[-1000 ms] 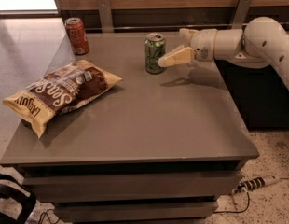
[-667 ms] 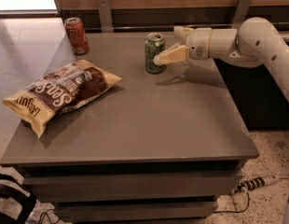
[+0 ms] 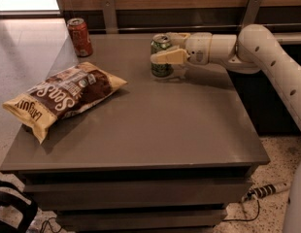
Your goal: Pick green can
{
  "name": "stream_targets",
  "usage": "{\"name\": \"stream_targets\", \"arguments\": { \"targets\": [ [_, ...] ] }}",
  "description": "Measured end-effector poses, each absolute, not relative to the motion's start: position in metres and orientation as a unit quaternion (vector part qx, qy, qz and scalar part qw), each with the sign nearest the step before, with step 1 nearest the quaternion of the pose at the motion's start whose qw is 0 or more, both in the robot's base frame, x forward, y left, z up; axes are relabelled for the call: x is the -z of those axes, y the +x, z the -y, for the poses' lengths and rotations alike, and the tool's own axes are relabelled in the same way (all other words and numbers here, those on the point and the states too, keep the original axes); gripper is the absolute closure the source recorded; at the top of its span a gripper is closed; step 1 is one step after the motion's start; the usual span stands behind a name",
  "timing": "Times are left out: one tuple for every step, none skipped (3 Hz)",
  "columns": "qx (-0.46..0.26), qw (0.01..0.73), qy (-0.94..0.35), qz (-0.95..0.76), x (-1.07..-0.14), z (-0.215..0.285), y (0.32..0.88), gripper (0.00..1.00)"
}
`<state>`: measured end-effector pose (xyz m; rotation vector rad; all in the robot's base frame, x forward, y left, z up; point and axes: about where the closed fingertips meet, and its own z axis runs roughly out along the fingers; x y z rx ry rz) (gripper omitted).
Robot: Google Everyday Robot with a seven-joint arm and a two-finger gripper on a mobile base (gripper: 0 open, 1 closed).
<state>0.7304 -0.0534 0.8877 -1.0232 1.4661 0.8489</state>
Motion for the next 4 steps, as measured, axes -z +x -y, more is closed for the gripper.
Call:
{"name": "stream_targets", "arguments": {
  "targets": [
    [-0.375,0.545,-0.429,-0.615,-0.8761,0.0432,0.7315,0.48],
    [-0.377,0.544,-0.43,-0.614,-0.8755,0.0398,0.7313,0.71],
    [-0.379,0.543,-0.432,-0.613,-0.8752,0.0361,0.7311,0.96],
    [-0.38,0.542,-0.432,-0.612,-0.8751,0.0342,0.731,1.0]
  ]
}}
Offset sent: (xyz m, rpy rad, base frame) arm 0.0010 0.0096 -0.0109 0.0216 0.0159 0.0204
